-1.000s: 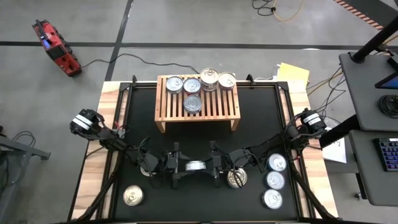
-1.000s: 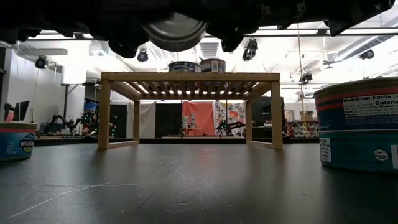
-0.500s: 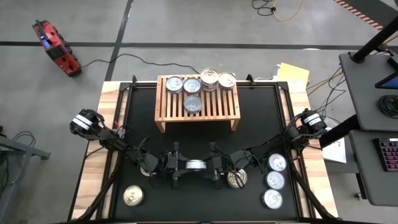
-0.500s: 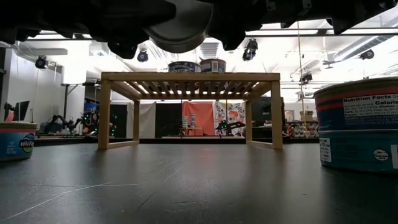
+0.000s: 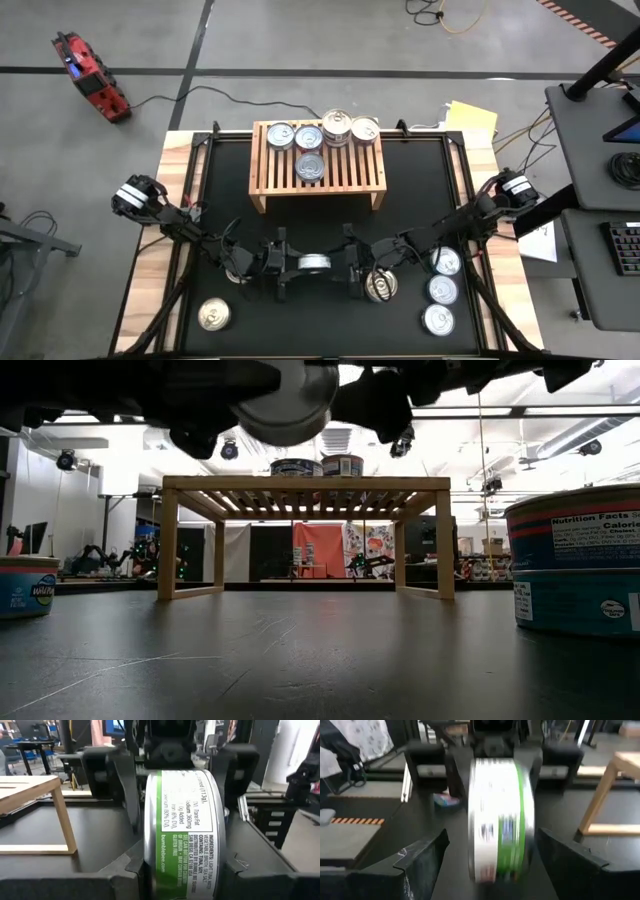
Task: Stack canned seafood by type on shelf
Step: Put the white and green tuna can on the shelf aligned with the other blue and pink tuna cans
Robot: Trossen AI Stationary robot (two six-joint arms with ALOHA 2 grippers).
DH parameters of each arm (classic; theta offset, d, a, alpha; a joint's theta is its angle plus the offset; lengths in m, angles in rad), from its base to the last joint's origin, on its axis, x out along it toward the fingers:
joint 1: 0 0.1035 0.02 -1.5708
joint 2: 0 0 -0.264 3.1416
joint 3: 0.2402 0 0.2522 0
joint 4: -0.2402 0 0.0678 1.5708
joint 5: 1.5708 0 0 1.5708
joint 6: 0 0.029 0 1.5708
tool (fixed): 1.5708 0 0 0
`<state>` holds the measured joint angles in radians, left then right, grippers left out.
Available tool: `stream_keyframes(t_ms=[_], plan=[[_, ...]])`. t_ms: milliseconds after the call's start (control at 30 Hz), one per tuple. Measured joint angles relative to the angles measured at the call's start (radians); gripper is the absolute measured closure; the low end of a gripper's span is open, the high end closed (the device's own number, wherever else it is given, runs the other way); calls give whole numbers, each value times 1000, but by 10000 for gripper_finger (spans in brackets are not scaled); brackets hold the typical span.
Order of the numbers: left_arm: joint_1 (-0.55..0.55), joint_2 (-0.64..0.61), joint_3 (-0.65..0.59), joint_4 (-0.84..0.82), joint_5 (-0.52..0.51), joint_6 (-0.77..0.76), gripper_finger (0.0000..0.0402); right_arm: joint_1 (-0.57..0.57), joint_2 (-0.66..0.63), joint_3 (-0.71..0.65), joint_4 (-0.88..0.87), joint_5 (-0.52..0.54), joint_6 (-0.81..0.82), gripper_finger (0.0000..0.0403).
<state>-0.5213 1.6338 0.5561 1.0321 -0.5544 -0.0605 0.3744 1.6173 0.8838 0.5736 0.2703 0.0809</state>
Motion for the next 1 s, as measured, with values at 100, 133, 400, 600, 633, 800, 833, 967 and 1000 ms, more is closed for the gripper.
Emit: stream_keyframes(t_ms=[100,133,400,600,633,800,833,967,1000], plan=[[1,-7,1,12,-3,0,288,0,-7,0,-19,-1,9,94],[2,-9,0,16,-4,-1,288,0,-12,0,-28,0,9,94],[1,-62,-3,32,-28,-12,288,2,-60,1,-208,100,73,108],[0,-123,-3,-2,-39,-65,288,15,-67,1,-289,134,106,118],[0,-137,-3,-20,-39,-85,286,18,-70,1,-295,137,105,120],[0,-238,-3,-159,-39,-239,283,54,-87,14,-326,182,35,129],[0,-262,-3,-200,-36,-289,283,67,-90,20,-325,190,-4,132],[0,-359,-3,-354,3,-559,282,129,-93,54,-332,251,-192,143],[1,-379,-3,-377,9,-637,281,145,-93,65,-332,266,-242,145]])
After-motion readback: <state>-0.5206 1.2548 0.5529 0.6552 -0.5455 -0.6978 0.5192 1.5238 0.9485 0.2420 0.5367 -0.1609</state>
